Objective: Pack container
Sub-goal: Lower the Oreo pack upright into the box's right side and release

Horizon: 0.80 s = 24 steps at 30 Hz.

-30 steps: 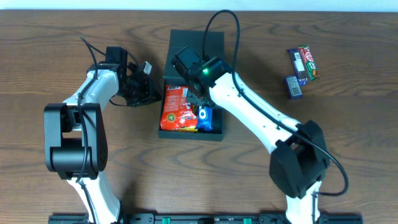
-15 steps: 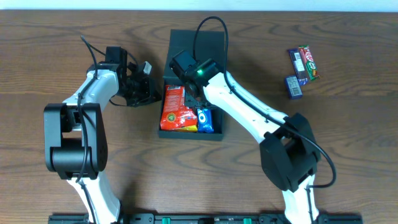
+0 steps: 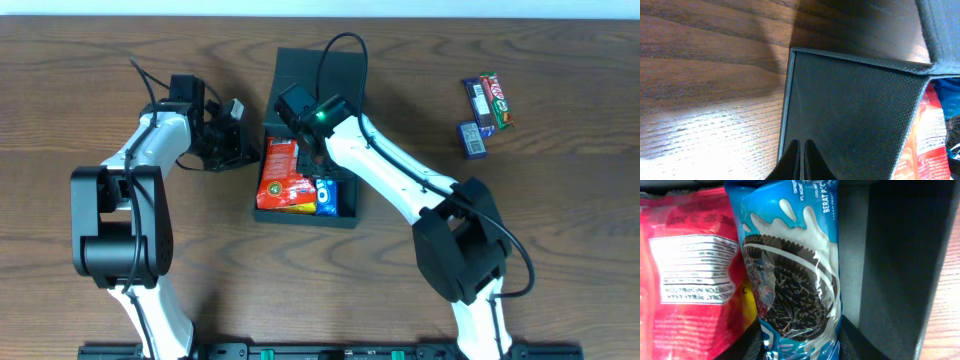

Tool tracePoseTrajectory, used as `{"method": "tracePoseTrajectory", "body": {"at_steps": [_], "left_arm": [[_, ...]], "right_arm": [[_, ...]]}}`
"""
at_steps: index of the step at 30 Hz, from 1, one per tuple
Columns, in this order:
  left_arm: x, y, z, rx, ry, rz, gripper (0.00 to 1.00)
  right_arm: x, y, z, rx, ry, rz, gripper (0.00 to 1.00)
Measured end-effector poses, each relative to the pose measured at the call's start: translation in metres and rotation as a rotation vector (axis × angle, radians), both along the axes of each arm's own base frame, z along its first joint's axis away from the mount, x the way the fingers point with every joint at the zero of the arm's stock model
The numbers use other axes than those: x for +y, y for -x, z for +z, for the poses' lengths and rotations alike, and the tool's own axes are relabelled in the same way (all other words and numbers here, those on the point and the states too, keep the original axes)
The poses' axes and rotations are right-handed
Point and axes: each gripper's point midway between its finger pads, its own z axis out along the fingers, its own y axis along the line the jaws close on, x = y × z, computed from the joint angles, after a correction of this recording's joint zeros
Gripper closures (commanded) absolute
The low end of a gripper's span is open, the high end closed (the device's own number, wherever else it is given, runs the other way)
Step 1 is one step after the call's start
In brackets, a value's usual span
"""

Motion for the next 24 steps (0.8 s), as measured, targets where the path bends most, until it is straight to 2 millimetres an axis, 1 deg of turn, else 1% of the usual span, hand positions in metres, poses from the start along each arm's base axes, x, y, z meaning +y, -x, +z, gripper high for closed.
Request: {"method": "tracePoseTrajectory", "body": {"at_steps": [1, 2, 3, 4, 5, 6, 7, 8, 10, 11, 16, 17, 18, 19, 20, 21, 24], "left_arm": [[0.000, 0.000, 0.000, 0.000, 0.000, 0.000, 0.94], [0.000, 0.000, 0.000, 0.000, 0.000, 0.000, 0.94], [0.000, 0.000, 0.000, 0.000, 0.000, 0.000, 0.94], [0.000, 0.000, 0.000, 0.000, 0.000, 0.000, 0.94], [0.000, 0.000, 0.000, 0.000, 0.000, 0.000, 0.94], [0.000, 0.000, 0.000, 0.000, 0.000, 0.000, 0.94], [0.000, 0.000, 0.000, 0.000, 0.000, 0.000, 0.94], [0.000, 0.000, 0.000, 0.000, 0.000, 0.000, 0.94], [0.000, 0.000, 0.000, 0.000, 0.000, 0.000, 0.94], [0.000, 0.000, 0.000, 0.000, 0.000, 0.000, 0.94], [0.000, 0.000, 0.000, 0.000, 0.000, 0.000, 0.94], [0.000, 0.000, 0.000, 0.000, 0.000, 0.000, 0.94], [0.000, 0.000, 0.000, 0.000, 0.000, 0.000, 0.94], [0.000, 0.000, 0.000, 0.000, 0.000, 0.000, 0.94], [0.000, 0.000, 0.000, 0.000, 0.000, 0.000, 0.94], [0.000, 0.000, 0.000, 0.000, 0.000, 0.000, 0.94], [0.000, 0.000, 0.000, 0.000, 0.000, 0.000, 0.94]], "right_arm": [[0.000, 0.000, 0.000, -0.001, -0.002, -0.003, 0.98], [0.000, 0.000, 0.000, 0.000, -0.003, -0.005, 0.86], [0.000, 0.000, -0.001, 0.002, -0.002, -0.006, 0.67], [0.000, 0.001, -0.002, 0.006, 0.000, -0.006, 0.51], [0.000, 0.001, -0.003, 0.009, 0.002, -0.008, 0.46], [-0.001, 0.002, -0.003, 0.011, 0.004, -0.008, 0.43], [-0.001, 0.002, -0.004, 0.015, 0.007, -0.010, 0.37], [-0.001, 0.002, -0.004, 0.015, 0.008, -0.011, 0.27], [-0.003, 0.002, -0.004, 0.015, 0.016, -0.005, 0.16], [-0.005, 0.001, -0.004, 0.016, 0.017, -0.008, 0.15], [-0.017, -0.003, -0.004, 0.032, 0.024, -0.010, 0.29], [-0.019, -0.004, -0.003, 0.033, 0.024, -0.006, 0.36], [-0.020, -0.006, -0.002, 0.029, 0.022, -0.005, 0.51], [-0.022, -0.007, 0.001, 0.026, 0.019, 0.006, 0.78], [-0.023, -0.009, 0.004, 0.021, 0.017, 0.014, 0.94], [-0.025, -0.010, 0.007, 0.017, 0.014, 0.014, 0.99], [-0.034, -0.011, 0.015, 0.018, 0.018, 0.017, 0.98]]}}
